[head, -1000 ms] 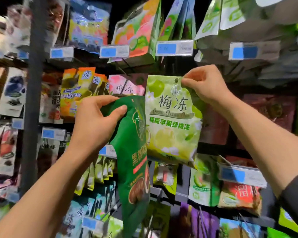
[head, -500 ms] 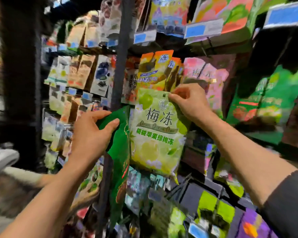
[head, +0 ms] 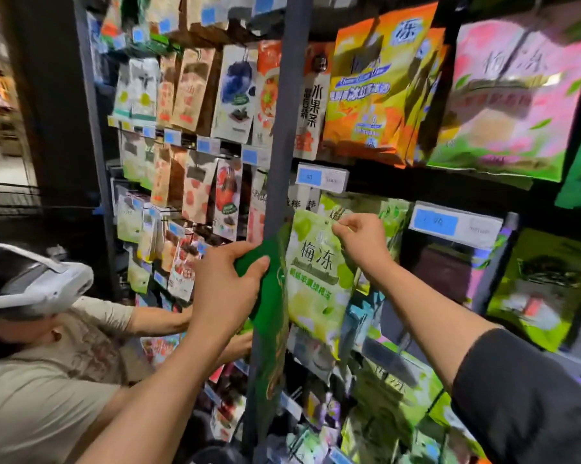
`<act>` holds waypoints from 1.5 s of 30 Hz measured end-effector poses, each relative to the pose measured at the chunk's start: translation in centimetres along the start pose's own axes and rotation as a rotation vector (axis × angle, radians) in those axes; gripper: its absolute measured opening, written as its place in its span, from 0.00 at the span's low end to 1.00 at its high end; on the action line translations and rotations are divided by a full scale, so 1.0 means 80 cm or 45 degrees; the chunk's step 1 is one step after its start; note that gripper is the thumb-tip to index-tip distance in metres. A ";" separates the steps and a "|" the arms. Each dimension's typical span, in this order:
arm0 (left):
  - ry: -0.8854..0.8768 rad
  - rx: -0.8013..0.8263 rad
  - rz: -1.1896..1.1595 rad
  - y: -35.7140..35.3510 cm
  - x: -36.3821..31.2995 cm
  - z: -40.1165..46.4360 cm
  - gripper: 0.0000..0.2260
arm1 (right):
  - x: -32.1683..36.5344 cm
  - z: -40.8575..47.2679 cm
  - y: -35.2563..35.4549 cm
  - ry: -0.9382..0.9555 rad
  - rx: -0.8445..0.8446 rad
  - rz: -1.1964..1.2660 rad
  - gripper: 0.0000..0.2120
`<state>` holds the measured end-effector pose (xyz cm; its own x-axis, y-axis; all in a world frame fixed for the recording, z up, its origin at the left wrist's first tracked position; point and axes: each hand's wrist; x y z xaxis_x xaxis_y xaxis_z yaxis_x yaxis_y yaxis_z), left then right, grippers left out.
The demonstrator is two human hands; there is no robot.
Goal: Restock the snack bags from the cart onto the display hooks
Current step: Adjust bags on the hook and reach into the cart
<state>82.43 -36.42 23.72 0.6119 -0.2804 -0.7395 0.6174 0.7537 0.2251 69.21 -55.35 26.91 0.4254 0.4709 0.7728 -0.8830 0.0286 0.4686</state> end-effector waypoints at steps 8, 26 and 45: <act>0.072 0.025 -0.038 -0.041 0.018 0.026 0.03 | -0.008 0.058 -0.008 0.072 -0.048 0.169 0.07; 0.034 0.036 -0.085 -0.086 0.038 0.056 0.06 | -0.015 0.117 -0.017 0.061 -0.116 -0.084 0.13; -0.089 0.357 -0.292 -0.011 0.004 0.025 0.03 | 0.024 -0.034 0.037 0.327 0.739 0.265 0.04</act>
<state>83.05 -38.35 24.53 0.4682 -0.4705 -0.7480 0.8481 0.4770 0.2308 66.84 -51.97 28.64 0.1335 0.6124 0.7792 -0.6609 -0.5309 0.5304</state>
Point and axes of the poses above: each hand's wrist, its own z-axis towards the middle knuckle, its own y-axis out of the back of the hand, x = y × z, and after that the axes turned 7 degrees about -y, right-handed
